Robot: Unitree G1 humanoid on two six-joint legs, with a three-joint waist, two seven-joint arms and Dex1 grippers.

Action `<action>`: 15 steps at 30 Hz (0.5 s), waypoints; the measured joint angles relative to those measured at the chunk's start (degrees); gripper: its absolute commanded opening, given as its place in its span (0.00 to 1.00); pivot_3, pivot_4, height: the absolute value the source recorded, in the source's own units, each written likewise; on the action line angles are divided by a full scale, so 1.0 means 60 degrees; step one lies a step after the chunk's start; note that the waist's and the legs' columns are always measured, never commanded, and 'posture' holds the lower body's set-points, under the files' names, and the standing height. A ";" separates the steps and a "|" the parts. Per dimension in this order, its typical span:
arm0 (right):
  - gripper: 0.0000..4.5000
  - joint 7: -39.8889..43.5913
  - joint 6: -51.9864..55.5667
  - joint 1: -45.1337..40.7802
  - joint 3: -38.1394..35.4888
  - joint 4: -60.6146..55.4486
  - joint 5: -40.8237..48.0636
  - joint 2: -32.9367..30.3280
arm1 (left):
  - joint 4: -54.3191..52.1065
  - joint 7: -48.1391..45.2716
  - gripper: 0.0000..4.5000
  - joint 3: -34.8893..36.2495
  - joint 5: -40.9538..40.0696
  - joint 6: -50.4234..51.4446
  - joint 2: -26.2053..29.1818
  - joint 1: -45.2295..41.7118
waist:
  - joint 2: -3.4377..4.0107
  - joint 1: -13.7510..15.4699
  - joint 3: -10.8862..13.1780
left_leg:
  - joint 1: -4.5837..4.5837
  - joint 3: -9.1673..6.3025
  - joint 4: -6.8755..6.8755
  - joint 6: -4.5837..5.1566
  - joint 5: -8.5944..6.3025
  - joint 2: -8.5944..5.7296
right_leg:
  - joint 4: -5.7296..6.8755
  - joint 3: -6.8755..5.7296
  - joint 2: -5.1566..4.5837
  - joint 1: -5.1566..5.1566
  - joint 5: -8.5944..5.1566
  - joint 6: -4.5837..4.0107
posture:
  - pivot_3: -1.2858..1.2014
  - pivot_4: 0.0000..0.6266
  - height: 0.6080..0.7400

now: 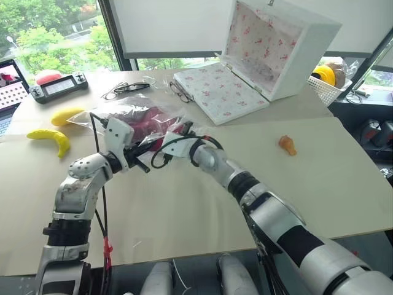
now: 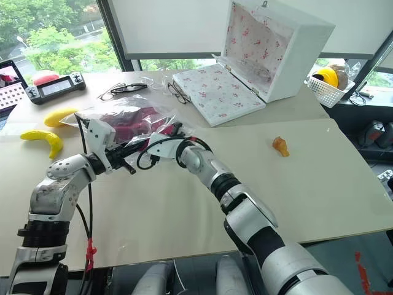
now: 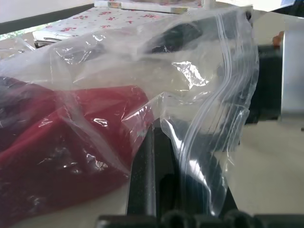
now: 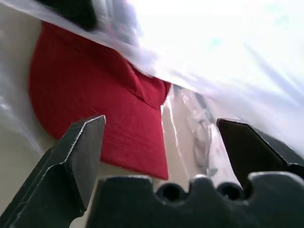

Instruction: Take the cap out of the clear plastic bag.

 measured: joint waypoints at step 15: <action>1.00 -0.0015 -0.0174 -0.0353 0.0460 0.0887 -0.0717 -0.0223 | 0.0083 -0.0162 0.01 -0.0103 -0.0041 0.0003 -0.0009 -0.0055 | 0.0002 -0.0004 0.0001 | 0.0006 -0.0004 0.0001 -0.0001 0.0001 0.0000 | 0.0012 0.0000 0.0005 0.0003 0.0000 -0.0001 | 0.52 0.24 1.00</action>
